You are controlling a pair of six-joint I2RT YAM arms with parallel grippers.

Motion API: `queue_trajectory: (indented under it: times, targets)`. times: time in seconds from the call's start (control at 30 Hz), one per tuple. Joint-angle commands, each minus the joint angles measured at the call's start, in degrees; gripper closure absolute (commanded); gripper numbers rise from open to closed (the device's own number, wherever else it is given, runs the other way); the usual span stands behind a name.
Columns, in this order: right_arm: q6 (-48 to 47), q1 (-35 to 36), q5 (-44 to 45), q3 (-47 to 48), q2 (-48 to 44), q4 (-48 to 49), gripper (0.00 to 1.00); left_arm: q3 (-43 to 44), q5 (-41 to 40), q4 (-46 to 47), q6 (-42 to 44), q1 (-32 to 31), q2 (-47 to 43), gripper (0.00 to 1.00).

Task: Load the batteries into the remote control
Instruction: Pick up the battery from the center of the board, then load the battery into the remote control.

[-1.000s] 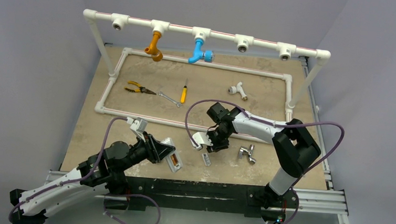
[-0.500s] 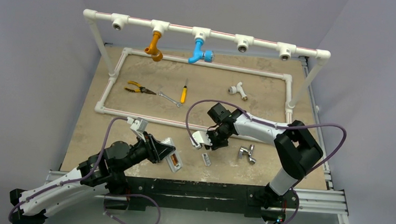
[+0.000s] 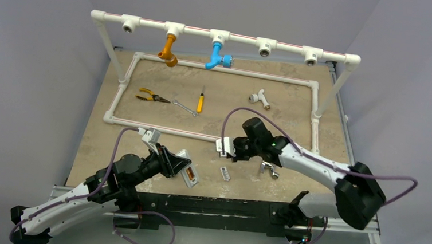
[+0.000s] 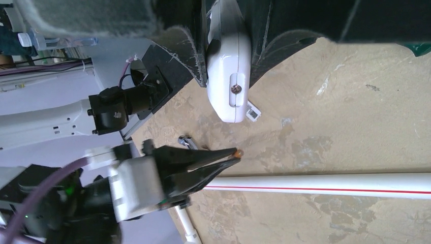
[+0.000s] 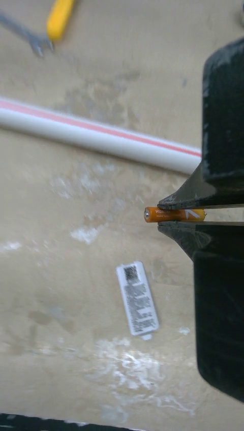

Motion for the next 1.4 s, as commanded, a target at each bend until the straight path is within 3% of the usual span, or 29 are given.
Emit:
queue_trajectory:
  times: [0.0,0.13,0.4,0.5,0.67,0.93,1.37]
  targets:
    - [22.57,0.17,-0.76,-7.67,-13.86,26.66,1.0,1.79,-1.27,2.16,-0.02,-0.2,0.3,1.0]
    - [39.89,0.22,5.42,-13.28,-24.32,34.45,1.0,1.78,-1.72,3.48,-0.14,-0.06,0.43,1.0]
    - [75.93,0.83,15.86,-17.39,-41.21,33.29,1.0,1.23,0.48,12.59,-2.62,0.28,8.09,1.0]
    - [84.6,3.39,20.56,-18.78,-43.92,35.45,1.0,1.2,1.44,16.53,-3.85,0.59,10.98,1.0]
    - [82.41,14.65,31.64,-19.59,-43.16,42.24,1.0,1.43,2.06,22.1,-6.36,1.07,14.25,1.0]
    - [71.65,31.34,45.03,-15.17,-32.82,46.23,1.0,3.03,2.43,21.47,-8.27,1.65,15.67,1.0]
    - [68.11,36.83,48.53,-13.91,-26.7,47.84,1.0,0.9,3.94,23.44,-11.65,1.7,14.74,1.0]
